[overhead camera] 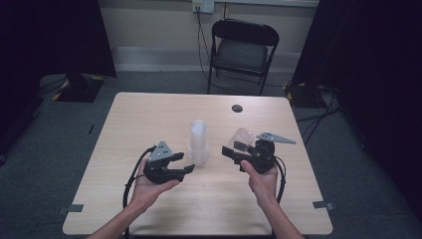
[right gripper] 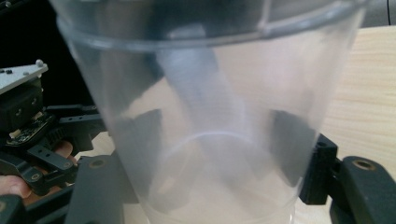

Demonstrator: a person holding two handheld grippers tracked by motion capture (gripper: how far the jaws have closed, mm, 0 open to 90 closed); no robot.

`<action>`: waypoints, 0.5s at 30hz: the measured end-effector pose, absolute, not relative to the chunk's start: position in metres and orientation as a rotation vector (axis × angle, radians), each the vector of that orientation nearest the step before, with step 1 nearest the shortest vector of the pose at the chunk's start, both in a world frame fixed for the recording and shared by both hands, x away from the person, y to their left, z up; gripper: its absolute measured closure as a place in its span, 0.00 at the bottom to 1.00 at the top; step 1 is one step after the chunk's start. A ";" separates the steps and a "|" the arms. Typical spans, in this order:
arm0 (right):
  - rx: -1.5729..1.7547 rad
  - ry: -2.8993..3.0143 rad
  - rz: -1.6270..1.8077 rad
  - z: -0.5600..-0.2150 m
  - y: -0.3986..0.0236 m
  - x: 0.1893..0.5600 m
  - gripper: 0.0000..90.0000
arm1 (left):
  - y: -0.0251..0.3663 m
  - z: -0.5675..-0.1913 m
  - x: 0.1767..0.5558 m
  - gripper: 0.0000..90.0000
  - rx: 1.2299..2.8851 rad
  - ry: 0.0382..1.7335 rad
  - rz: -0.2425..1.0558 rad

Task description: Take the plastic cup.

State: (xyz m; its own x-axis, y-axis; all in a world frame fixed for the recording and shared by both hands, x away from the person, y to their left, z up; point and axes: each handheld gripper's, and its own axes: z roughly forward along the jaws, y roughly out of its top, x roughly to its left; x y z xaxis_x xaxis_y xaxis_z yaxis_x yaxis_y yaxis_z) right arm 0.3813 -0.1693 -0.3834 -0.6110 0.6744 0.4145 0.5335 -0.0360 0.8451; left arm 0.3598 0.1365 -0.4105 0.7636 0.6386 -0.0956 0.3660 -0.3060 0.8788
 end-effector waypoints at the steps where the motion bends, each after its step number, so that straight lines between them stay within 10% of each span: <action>1: 1.325 2.093 1.733 -0.385 -0.169 0.380 0.40 | 0.134 -0.411 0.359 0.46 1.926 0.761 0.319; 15: 1.447 2.196 1.889 -0.415 -0.158 0.370 0.40 | 0.120 -0.423 0.346 0.58 1.895 0.688 0.339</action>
